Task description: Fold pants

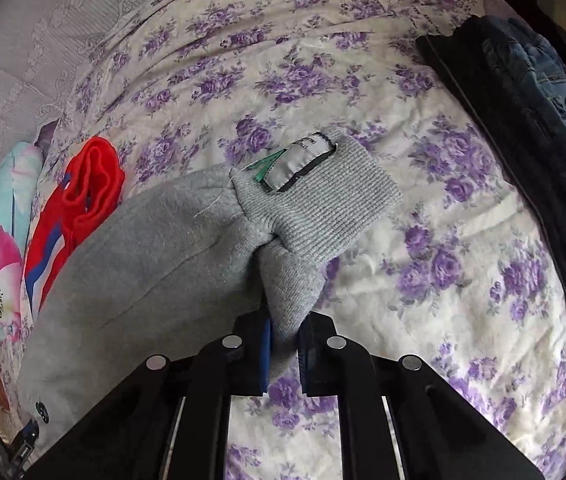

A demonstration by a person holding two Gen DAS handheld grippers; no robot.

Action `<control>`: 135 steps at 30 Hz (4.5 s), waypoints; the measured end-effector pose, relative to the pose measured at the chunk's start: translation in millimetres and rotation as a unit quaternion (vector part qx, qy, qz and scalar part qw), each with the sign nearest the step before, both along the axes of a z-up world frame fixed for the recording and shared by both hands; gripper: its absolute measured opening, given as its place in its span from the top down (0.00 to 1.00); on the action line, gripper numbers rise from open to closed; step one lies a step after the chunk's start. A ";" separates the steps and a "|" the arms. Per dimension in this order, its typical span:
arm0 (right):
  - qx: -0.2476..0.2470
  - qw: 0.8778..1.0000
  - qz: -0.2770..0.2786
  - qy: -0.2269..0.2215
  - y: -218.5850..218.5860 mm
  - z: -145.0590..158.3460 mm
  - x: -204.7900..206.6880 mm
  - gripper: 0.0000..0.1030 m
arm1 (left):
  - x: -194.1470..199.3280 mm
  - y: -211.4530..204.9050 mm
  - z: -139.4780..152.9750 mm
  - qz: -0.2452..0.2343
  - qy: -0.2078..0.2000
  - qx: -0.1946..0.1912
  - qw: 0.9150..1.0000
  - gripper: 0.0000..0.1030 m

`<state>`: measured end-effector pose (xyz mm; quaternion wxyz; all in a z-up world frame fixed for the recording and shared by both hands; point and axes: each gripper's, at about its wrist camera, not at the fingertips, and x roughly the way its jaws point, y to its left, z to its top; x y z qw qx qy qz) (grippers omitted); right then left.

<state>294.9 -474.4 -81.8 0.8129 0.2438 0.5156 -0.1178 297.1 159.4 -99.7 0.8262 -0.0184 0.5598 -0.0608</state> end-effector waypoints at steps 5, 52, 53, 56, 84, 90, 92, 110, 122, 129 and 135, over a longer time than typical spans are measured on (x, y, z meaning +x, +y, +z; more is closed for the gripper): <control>-0.011 0.998 0.014 0.056 -2.3 -35.7 2.1 0.82 | 4.4 -5.8 -1.8 0.001 -0.001 0.011 1.000 0.39; -0.089 0.789 0.608 0.017 422.7 28.8 101.3 0.25 | 55.7 -0.1 13.3 -0.165 -0.038 -0.099 0.981 0.84; -0.084 0.784 0.615 0.025 425.6 23.9 106.1 0.25 | 56.0 0.3 13.1 -0.163 -0.036 -0.101 0.981 0.84; -0.109 0.775 0.621 0.042 430.0 2.2 120.2 0.25 | 56.7 0.5 11.8 -0.162 -0.034 -0.100 0.981 0.84; -0.088 0.850 0.511 -0.099 377.9 110.6 -51.0 0.82 | -46.4 -8.3 87.5 -0.178 -0.082 -0.100 0.976 0.84; -0.059 0.835 0.536 -0.105 383.5 105.3 -138.4 0.82 | -108.2 1.7 86.0 -0.183 -0.086 -0.085 0.976 0.84; -0.043 0.835 0.541 -0.088 386.7 91.9 -165.1 0.82 | -133.1 4.4 83.9 -0.189 -0.091 -0.074 0.975 0.84; 0.036 0.843 0.537 -0.015 390.1 -22.4 -236.4 0.82 | -226.6 13.4 23.4 -0.211 -0.058 -0.068 0.973 0.80; 0.027 0.847 0.529 -0.043 390.4 -32.4 -245.5 0.82 | -286.8 14.0 73.2 -0.221 -0.124 -0.038 0.966 0.20; 0.027 0.842 0.536 -0.054 393.3 -27.4 -254.8 0.62 | -260.5 -21.2 93.6 -0.148 -0.139 -0.087 0.975 0.20; 0.017 0.854 0.519 -0.042 382.4 -5.1 -271.1 0.55 | -224.5 -65.0 12.0 -0.106 -0.018 -0.060 0.992 0.88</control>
